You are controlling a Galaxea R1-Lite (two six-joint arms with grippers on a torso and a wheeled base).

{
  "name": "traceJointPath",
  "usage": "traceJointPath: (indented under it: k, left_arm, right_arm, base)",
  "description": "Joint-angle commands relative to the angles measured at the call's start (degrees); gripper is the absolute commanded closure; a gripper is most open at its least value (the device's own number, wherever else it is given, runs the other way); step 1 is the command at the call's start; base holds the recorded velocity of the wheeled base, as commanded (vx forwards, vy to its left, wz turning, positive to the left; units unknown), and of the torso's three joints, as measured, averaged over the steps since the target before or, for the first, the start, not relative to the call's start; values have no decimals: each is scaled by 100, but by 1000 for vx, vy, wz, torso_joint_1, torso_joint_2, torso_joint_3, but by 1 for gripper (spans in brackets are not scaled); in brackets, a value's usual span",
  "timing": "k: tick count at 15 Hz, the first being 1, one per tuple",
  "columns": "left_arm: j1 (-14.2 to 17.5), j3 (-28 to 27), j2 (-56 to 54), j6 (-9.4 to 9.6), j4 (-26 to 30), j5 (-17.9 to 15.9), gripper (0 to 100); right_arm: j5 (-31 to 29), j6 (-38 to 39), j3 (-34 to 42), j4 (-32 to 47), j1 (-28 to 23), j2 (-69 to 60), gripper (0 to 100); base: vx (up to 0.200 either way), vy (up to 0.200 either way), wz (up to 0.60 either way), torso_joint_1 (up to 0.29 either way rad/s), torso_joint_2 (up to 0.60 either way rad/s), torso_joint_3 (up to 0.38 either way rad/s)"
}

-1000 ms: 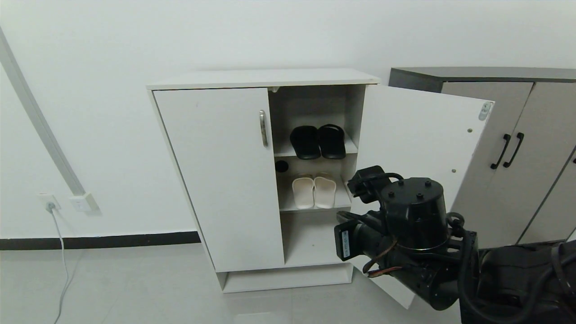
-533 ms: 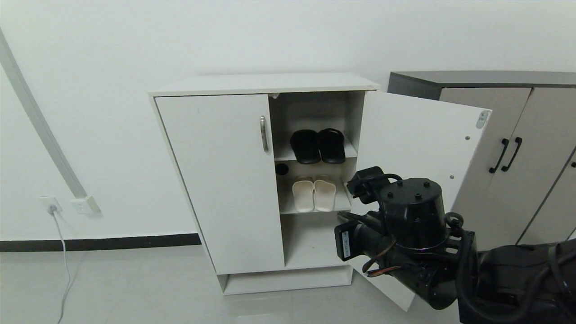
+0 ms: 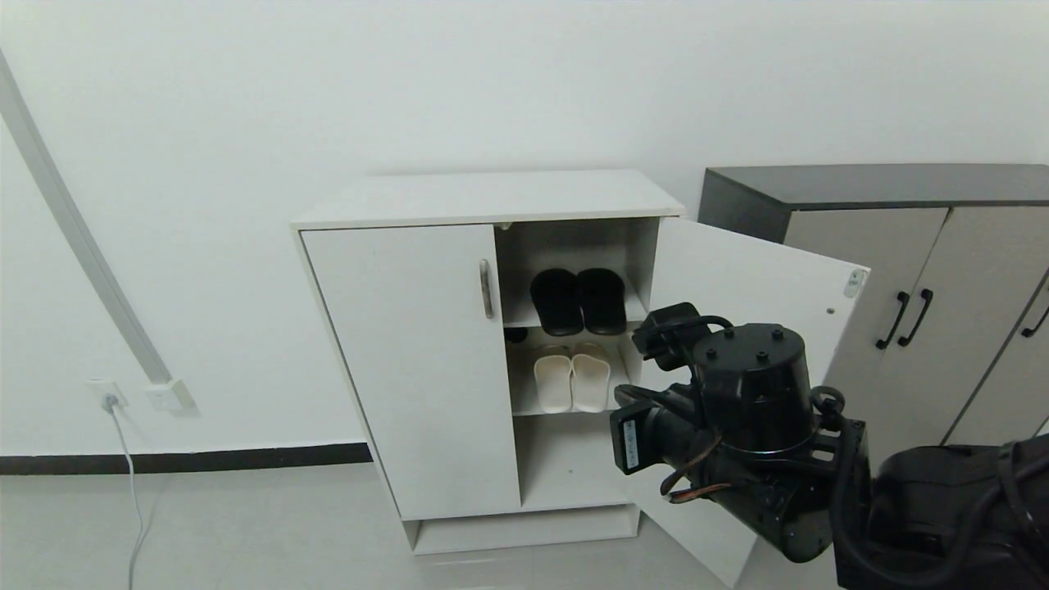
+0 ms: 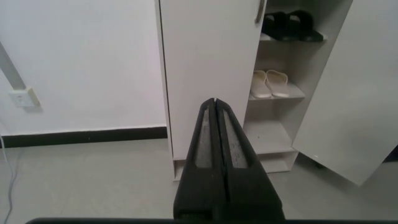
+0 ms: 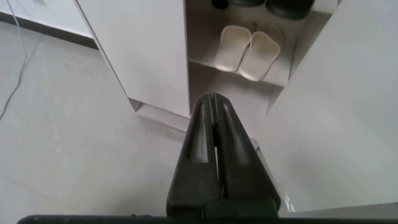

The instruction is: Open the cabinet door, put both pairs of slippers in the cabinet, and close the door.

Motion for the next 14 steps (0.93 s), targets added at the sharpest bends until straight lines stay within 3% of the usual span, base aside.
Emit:
traceJointPath:
  k: [1,14]
  left_arm:
    - [1,0,-1,-4,1,-1,100]
    - [1,0,-1,-13,1,-1,100]
  right_arm:
    - [-1,1,1,6,9,17,100]
    - [-10,10,80,-3,0,9,100]
  base:
    - [0,0,0,134,-481,-334]
    - [0,0,0,187,-507,-318]
